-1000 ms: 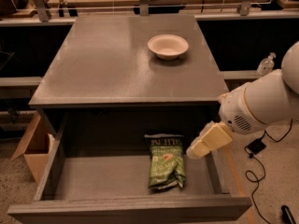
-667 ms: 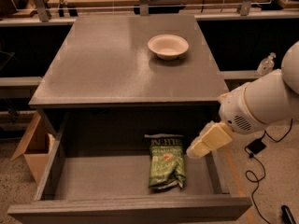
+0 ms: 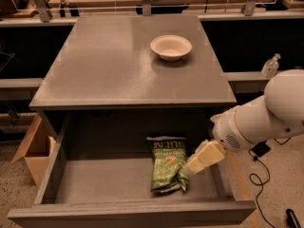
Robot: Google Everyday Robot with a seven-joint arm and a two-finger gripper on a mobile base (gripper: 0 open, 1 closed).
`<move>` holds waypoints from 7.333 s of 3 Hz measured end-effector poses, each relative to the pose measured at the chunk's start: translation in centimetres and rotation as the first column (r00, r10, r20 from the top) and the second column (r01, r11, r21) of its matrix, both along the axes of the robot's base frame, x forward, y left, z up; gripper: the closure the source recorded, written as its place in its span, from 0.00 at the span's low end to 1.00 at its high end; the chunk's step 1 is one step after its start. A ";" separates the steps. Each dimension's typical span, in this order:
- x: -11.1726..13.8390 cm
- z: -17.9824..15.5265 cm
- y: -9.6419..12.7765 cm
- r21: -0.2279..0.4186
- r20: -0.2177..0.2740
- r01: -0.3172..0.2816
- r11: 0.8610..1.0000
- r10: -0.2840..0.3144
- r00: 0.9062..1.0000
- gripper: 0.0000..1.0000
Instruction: Pick green jalapeno chip bag from top drawer and place on counter
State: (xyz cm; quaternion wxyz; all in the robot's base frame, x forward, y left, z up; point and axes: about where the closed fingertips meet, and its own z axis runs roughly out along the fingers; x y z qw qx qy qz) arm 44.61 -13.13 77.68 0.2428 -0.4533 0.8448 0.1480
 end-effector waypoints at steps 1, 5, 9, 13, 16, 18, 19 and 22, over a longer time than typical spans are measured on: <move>0.3 -3.8 0.9 0.010 -0.044 -0.014 1.000 0.014 0.999 0.00; 1.9 -13.8 3.7 0.044 -0.171 0.018 0.999 -0.010 0.985 0.00; 1.0 -13.3 4.1 0.065 -0.161 0.029 0.997 -0.018 0.987 0.64; -2.6 -0.6 4.9 0.167 0.105 -0.154 0.974 0.137 0.985 1.00; 1.0 10.6 8.2 0.099 0.373 -0.297 0.950 0.241 0.896 1.00; 8.5 11.2 15.3 0.083 0.347 -0.386 0.919 0.336 0.875 1.00; 12.1 11.2 19.8 0.107 0.312 -0.416 0.903 0.367 0.877 1.00; 17.5 11.9 26.7 0.201 0.268 -0.414 0.888 0.356 0.895 0.81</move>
Offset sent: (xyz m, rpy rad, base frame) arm 0.0172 0.0173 -0.1109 0.0433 0.1328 -0.0190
